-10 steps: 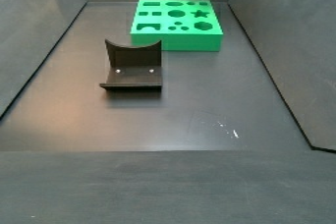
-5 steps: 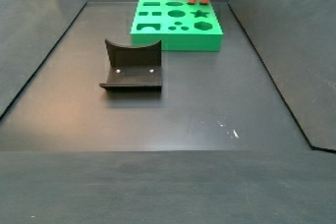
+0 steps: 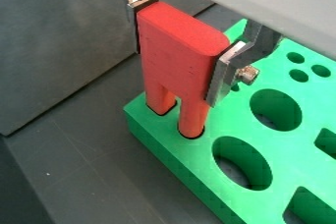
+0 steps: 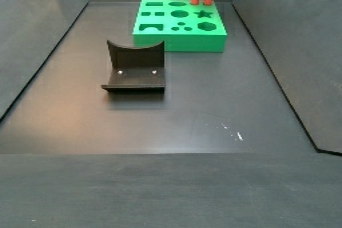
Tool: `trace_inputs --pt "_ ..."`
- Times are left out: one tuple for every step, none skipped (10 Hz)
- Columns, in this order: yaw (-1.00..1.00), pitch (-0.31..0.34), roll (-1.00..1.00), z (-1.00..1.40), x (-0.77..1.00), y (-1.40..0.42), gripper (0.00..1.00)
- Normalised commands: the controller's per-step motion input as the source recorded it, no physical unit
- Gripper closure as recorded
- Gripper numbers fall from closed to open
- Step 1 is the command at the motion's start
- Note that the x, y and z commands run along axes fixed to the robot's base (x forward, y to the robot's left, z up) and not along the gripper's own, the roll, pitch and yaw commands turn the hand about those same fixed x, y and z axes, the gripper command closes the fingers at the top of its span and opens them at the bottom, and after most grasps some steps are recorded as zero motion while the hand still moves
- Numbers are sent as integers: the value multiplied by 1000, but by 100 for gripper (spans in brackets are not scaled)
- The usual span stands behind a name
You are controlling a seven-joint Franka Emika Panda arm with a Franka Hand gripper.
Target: Insert the square-circle object.
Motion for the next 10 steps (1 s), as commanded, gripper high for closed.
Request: trace_inputs --pt "-11 0 97 -371 203 0 100" --pt "0 -100 61 -469 0 0 100" --pt "0 -174 69 -551 0 0 100" --pt "0 -301 90 -649 -111 -54 100" --pt "0 -293 91 -663 -71 -46 100" --pt "0 -197 54 -611 0 -14 100" --pt "0 -170 101 -563 0 -40 100" --pt "0 -79 163 -520 11 -9 100" --pt "0 0 209 -546 189 -40 100" --pt "0 70 163 -580 374 0 100"
